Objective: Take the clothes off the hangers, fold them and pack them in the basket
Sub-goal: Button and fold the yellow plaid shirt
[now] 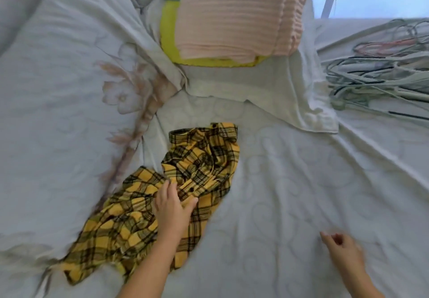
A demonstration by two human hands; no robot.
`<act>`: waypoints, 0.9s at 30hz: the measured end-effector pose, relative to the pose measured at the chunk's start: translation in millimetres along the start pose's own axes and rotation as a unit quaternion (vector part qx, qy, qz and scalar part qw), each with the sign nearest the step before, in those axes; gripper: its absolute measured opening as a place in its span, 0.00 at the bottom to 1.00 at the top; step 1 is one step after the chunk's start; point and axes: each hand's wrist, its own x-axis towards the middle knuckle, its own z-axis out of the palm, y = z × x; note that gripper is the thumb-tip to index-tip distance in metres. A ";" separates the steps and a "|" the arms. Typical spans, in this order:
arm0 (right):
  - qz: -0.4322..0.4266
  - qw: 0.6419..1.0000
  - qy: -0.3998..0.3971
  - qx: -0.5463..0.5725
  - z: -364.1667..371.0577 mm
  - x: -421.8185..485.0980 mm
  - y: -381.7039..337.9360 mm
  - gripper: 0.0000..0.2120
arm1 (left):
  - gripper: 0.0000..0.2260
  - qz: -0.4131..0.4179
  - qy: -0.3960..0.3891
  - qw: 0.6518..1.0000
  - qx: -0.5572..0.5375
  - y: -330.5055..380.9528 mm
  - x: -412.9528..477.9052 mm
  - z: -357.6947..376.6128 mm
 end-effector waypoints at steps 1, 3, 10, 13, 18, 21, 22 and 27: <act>0.005 1.000 -0.001 0.007 -2.3 -0.4 -2.7 0.08 | 0.37 -0.036 -0.051 0.998 0.009 -9.5 19.2 -2.6; 0.008 1.000 -0.003 0.022 -6.1 -3.5 -6.0 0.08 | 0.40 -0.068 -0.165 0.983 0.037 -16.5 38.5 -2.6; 0.040 0.993 -0.044 0.097 -17.8 -10.3 -20.0 0.11 | 0.29 0.164 -0.314 0.933 -0.065 44.9 -25.9 -8.7; 0.076 0.972 -0.090 0.204 -23.4 -27.9 -45.5 0.14 | 0.28 0.266 -0.435 0.858 -0.067 77.7 -78.9 -9.0; 0.172 0.886 -0.166 0.397 -43.4 -42.8 -75.2 0.15 | 0.27 0.261 -0.557 0.783 -0.098 101.6 -145.9 18.6; 0.098 0.832 -0.312 0.449 -62.7 -66.8 -79.4 0.14 | 0.30 0.039 -0.520 0.792 -0.318 96.6 -148.3 3.8; 0.085 0.796 -0.368 0.473 -72.7 -77.0 -84.5 0.16 | 0.24 -0.007 -0.461 0.808 -0.367 95.3 -142.9 1.8; -0.012 0.779 -0.413 0.471 -124.3 -121.7 -93.1 0.27 | 0.39 -0.012 -0.414 0.767 -0.490 131.5 -113.0 -23.5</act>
